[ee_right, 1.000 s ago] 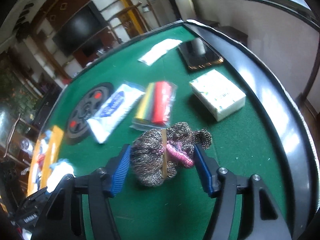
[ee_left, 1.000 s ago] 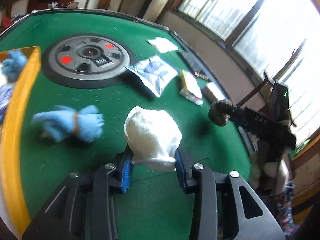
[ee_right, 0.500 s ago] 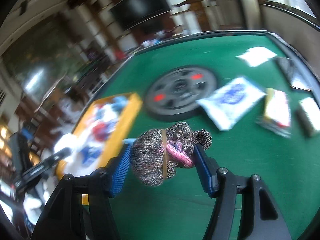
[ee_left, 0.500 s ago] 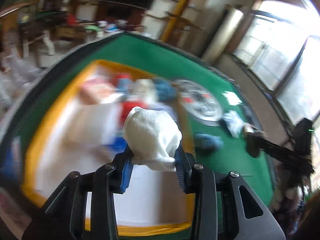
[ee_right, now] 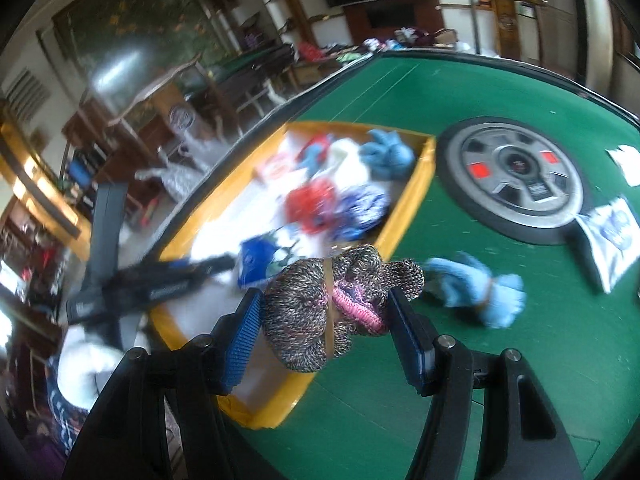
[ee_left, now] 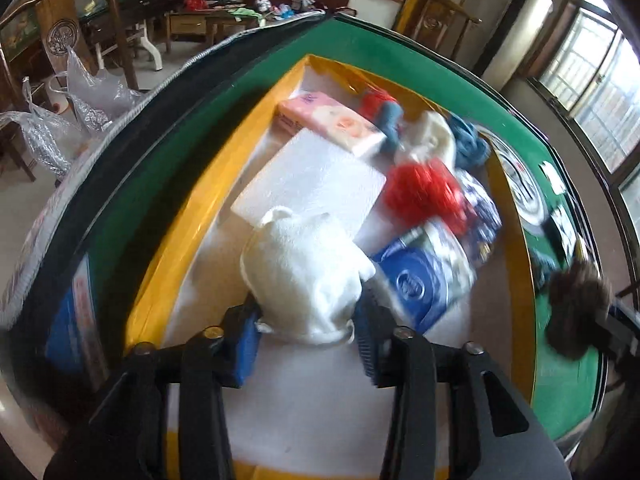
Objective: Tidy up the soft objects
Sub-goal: 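Carry the white cloth and knitted hat into the tray and open both tools, then return right tool to the table and grasp the white Deeyeo wipes packet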
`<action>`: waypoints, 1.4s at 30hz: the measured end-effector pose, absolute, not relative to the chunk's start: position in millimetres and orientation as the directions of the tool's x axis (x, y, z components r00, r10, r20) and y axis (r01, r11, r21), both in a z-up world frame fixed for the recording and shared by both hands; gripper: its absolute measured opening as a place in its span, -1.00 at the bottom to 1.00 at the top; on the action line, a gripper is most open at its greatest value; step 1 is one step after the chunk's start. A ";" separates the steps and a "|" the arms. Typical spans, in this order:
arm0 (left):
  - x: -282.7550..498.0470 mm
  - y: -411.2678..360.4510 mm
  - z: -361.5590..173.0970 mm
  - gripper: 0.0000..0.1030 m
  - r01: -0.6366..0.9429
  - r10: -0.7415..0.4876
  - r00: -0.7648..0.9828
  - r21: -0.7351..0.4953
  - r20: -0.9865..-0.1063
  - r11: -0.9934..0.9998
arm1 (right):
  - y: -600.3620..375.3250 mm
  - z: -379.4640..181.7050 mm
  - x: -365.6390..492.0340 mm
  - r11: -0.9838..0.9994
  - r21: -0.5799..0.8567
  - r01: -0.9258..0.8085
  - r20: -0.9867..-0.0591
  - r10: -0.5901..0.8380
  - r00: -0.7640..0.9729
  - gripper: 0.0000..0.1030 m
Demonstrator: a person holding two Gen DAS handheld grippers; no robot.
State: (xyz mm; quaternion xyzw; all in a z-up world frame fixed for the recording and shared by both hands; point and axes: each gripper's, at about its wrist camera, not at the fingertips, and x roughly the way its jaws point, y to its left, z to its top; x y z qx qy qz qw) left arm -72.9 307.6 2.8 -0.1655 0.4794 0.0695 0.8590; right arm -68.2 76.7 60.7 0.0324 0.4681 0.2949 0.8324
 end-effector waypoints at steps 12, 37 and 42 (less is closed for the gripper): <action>-94.0 319.6 13.6 0.32 -0.276 -0.150 0.597 -0.378 -0.788 0.884 | 142.2 43.0 -62.3 0.821 0.128 -0.556 -0.842 0.387 0.377 0.17; -130.3 322.4 43.0 0.51 -0.284 -0.192 0.718 -0.534 -0.668 0.796 | 1.9 48.7 -61.3 0.896 0.327 -0.300 -0.750 0.439 0.494 0.45; -126.0 288.3 47.7 0.51 -0.214 -0.230 0.713 -0.518 -0.663 0.828 | -53.5 25.9 -62.5 0.913 0.378 -0.155 -0.768 0.403 0.497 0.45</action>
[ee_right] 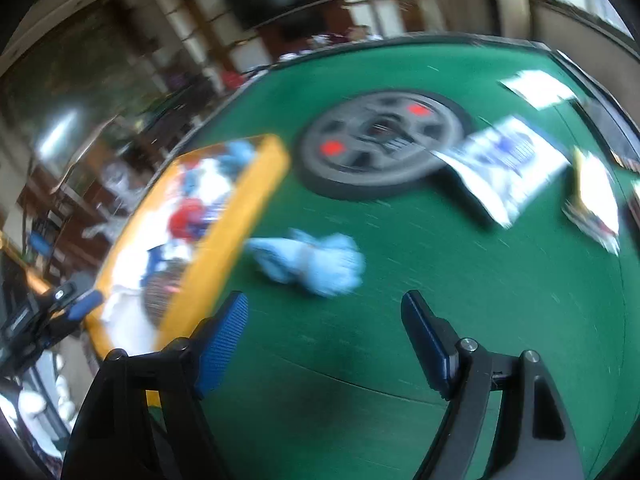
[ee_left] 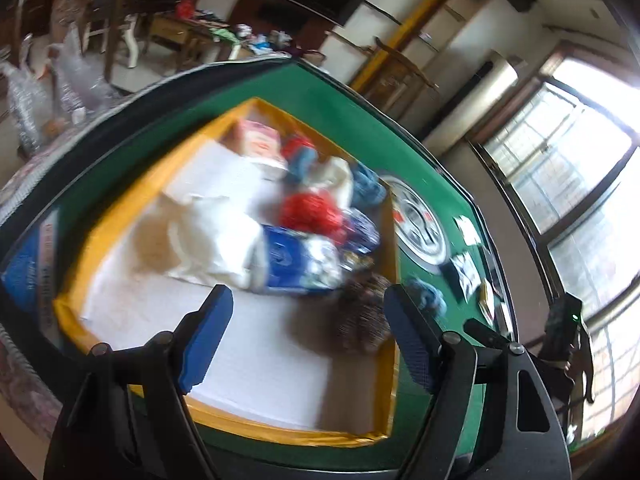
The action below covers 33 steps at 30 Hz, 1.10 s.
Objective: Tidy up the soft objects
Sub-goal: 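Return right tool to the table and grasp the white Deeyeo wipes packet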
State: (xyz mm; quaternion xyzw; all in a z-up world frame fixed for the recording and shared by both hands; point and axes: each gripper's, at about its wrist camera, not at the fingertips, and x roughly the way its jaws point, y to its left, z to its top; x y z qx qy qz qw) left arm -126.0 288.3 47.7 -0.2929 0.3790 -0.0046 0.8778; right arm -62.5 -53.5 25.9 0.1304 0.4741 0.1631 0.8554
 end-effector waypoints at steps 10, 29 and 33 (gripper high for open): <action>-119.6 208.5 61.8 0.51 -0.049 -0.266 0.675 -0.401 -0.688 0.915 | -137.7 9.2 -65.7 0.913 0.402 0.070 -0.792 0.308 0.527 0.45; -49.4 39.6 6.7 0.63 0.213 -0.261 0.476 -0.178 -0.839 0.961 | -185.8 -5.3 -73.0 0.704 0.707 0.065 -0.626 0.581 0.520 0.86; -48.8 34.6 5.5 0.83 0.232 -0.253 0.482 -0.156 -0.839 0.960 | -194.7 -9.3 -73.5 0.640 0.765 0.065 -0.571 0.629 0.528 0.87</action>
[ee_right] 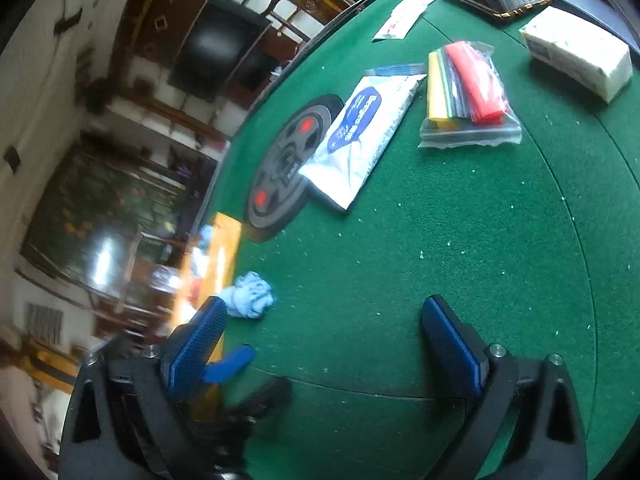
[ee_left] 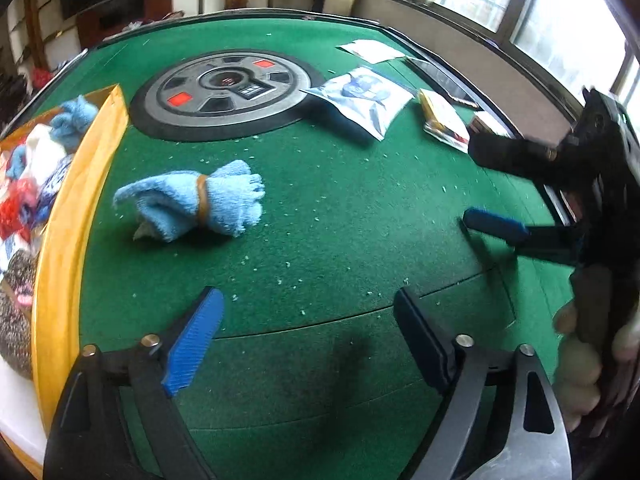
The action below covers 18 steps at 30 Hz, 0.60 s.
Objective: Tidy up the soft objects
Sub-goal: 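Return right tool to the table and grasp the white Deeyeo wipes packet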
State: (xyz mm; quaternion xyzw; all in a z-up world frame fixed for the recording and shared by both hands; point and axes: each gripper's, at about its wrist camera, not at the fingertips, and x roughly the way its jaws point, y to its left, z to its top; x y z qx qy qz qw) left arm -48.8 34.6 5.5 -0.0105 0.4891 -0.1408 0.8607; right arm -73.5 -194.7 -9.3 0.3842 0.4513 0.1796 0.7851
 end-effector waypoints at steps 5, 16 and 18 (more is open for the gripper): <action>-52.8 21.3 -1.4 1.00 0.277 -0.234 0.492 -0.104 -0.839 0.955 | -183.9 -7.0 -70.3 0.657 0.753 0.030 -0.578 0.640 0.506 0.98; -61.1 7.2 -5.4 1.00 0.326 -0.171 0.472 -0.008 -0.865 0.945 | -187.7 20.1 -73.2 0.751 0.659 -0.018 -0.637 0.571 0.518 0.96; -62.6 8.7 -5.2 1.00 0.328 -0.175 0.473 -0.011 -0.864 0.945 | -195.8 39.7 -66.3 0.782 0.623 -0.015 -0.638 0.519 0.569 0.96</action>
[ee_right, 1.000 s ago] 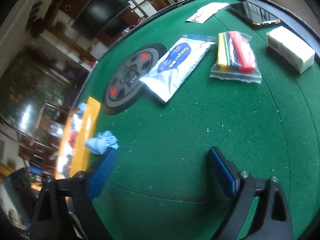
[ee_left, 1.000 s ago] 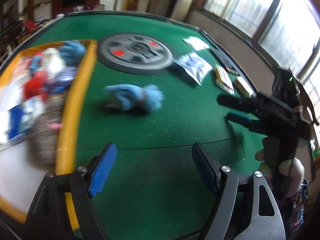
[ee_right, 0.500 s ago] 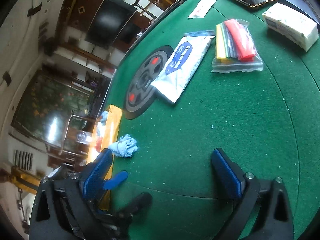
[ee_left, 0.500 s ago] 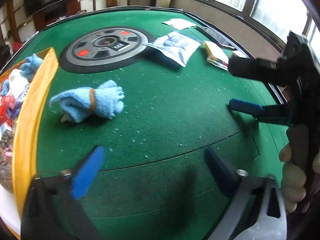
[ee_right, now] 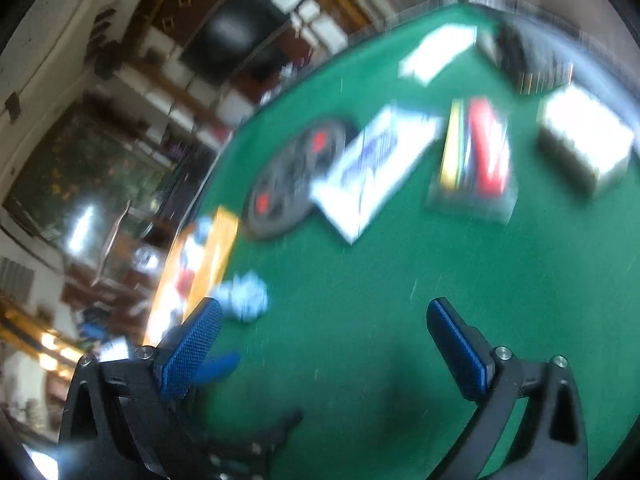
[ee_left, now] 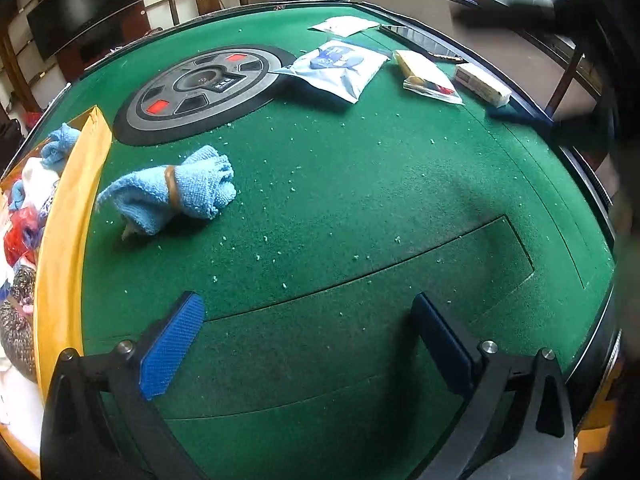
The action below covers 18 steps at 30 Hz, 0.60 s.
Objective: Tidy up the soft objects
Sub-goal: 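Return right tool to the table and grasp the white Deeyeo wipes packet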
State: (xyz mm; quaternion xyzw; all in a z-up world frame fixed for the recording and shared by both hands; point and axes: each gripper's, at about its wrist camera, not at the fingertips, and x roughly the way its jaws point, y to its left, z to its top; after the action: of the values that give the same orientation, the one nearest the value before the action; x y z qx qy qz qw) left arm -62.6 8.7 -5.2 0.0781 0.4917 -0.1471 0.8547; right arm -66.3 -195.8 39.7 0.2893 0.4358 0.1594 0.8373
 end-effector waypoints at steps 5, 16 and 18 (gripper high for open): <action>-65.2 12.1 -5.3 1.00 0.332 -0.186 0.477 -0.019 -0.859 0.943 | -196.6 63.0 3.6 0.889 0.457 0.040 -0.747 0.359 0.560 0.93; -65.1 12.8 -6.1 1.00 0.324 -0.178 0.482 -0.014 -0.858 0.946 | -164.0 7.8 138.8 0.981 0.145 0.130 -0.899 0.076 0.430 0.03; -64.8 16.4 -5.3 1.00 0.312 -0.185 0.484 -0.029 -0.855 0.950 | -147.8 10.7 123.5 0.995 0.089 0.044 -0.895 0.060 0.441 0.00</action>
State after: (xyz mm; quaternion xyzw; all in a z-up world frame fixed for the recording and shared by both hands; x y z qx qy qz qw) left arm -64.8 16.4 -5.3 0.0652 0.4866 -0.1447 0.8591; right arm 123.5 -147.8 10.7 0.0494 0.5285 0.0047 0.8475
